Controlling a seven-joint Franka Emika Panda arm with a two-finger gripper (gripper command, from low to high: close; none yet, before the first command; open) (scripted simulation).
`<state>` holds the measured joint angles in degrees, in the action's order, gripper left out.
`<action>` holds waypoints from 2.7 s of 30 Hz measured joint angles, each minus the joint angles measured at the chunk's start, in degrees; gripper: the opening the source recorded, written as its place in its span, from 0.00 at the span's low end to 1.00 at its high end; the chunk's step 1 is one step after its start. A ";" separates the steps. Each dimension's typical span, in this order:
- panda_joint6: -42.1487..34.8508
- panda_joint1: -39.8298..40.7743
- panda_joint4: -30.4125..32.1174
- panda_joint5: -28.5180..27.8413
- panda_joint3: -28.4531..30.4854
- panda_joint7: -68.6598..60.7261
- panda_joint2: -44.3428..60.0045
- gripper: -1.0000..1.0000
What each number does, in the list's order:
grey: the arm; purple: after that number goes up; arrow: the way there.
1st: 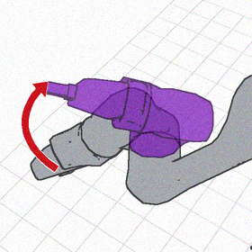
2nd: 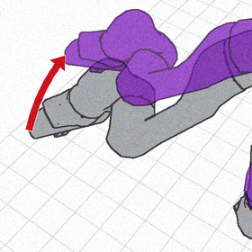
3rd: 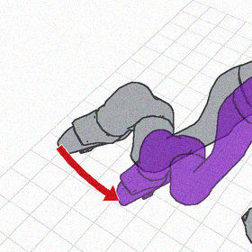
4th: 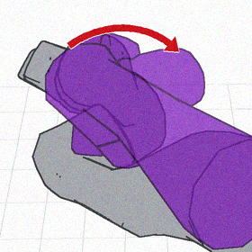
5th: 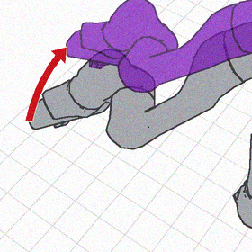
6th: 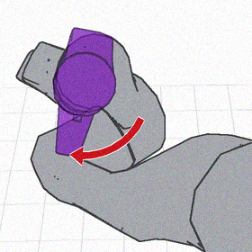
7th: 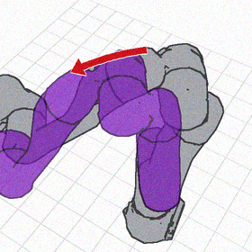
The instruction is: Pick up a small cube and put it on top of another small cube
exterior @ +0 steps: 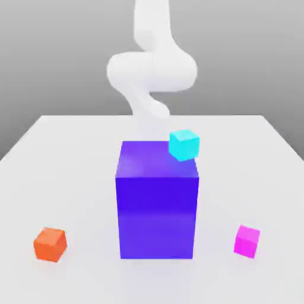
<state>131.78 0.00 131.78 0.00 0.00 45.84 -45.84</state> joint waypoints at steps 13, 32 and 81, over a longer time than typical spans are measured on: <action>2.21 -4.48 1.80 1.15 1.88 -9.46 3.75 0.50; 12.66 -27.43 12.30 2.79 12.87 -48.44 17.19 0.50; 23.01 -51.16 13.94 3.54 15.27 -107.41 60.08 0.00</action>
<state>154.79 -51.16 145.72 3.53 15.27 -61.57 14.24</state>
